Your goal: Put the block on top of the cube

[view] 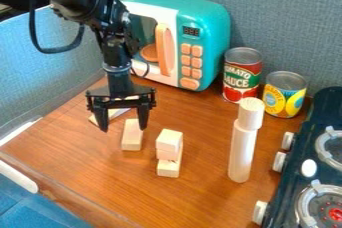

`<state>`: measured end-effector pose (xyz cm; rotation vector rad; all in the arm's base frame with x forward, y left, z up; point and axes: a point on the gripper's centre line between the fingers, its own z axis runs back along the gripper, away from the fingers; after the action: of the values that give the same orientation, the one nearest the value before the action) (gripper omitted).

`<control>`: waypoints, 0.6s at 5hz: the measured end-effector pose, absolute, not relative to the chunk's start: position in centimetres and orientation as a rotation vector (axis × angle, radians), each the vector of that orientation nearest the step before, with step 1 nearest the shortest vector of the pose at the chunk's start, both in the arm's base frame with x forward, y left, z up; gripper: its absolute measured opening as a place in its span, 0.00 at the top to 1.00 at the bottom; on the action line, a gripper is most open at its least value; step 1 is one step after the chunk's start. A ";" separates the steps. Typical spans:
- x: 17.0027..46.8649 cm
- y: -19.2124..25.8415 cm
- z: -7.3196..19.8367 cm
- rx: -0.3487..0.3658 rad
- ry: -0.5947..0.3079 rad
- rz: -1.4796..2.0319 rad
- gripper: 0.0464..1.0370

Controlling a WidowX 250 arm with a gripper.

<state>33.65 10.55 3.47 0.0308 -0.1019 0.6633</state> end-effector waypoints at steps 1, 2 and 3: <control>33.8 10.1 3.3 -0.012 -0.103 0.754 0.04; 33.8 10.4 3.1 -0.027 -0.102 0.811 0.04; 33.4 10.8 1.2 0.011 -0.028 0.783 0.04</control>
<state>33.42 10.75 1.21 0.0113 -0.0279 0.7828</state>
